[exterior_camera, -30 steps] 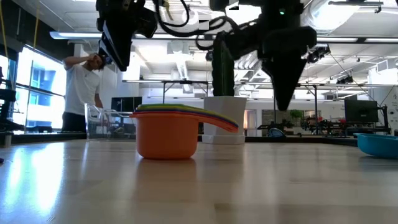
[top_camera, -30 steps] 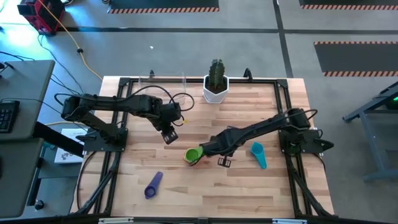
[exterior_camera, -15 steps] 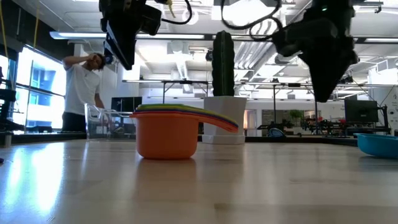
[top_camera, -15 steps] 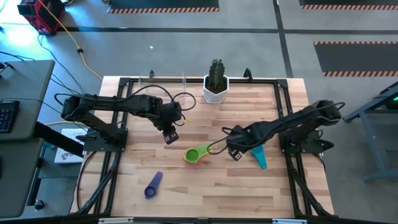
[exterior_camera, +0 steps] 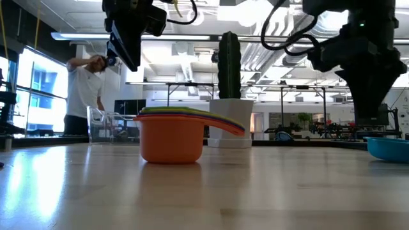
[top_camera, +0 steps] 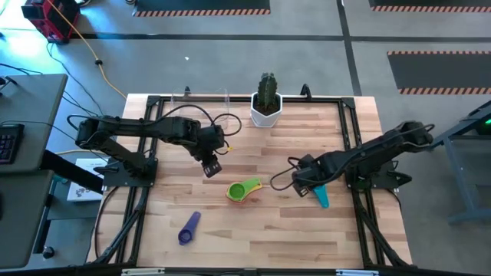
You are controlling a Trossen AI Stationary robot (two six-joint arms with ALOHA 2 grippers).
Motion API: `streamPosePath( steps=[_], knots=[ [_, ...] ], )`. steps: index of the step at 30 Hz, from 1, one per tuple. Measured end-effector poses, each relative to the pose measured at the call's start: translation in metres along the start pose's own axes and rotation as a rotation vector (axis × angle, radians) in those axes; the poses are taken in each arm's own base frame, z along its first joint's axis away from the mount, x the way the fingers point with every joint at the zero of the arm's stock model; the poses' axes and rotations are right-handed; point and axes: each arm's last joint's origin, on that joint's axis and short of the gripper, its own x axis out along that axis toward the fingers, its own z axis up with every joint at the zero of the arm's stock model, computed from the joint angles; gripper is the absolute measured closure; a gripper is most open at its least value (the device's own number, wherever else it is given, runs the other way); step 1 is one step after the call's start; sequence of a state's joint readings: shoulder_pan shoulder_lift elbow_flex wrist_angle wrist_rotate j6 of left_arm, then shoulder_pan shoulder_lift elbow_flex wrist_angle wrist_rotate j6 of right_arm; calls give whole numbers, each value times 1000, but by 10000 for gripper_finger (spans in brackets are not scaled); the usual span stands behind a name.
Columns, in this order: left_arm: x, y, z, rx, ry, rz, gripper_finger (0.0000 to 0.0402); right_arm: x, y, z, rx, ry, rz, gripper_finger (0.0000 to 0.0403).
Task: Nest measuring cups in basket
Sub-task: Stack the light blue measuring cup on top of the green measuring cup
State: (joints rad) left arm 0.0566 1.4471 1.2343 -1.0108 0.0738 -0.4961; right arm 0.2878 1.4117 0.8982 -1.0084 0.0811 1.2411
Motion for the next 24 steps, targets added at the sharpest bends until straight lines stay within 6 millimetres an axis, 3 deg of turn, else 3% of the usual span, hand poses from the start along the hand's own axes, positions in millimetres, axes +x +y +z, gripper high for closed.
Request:
streamPosePath(
  steps=[8,14,24],
  knots=[
    [0,-2,4,-21,-37,-21,321,6,2,-12,-28,9,13,272],
    [0,-2,4,-23,-43,-24,321,10,3,-11,-31,-2,-4,269],
    [0,-2,4,-23,-45,-25,321,32,12,-12,-36,58,-80,269]
  ],
)
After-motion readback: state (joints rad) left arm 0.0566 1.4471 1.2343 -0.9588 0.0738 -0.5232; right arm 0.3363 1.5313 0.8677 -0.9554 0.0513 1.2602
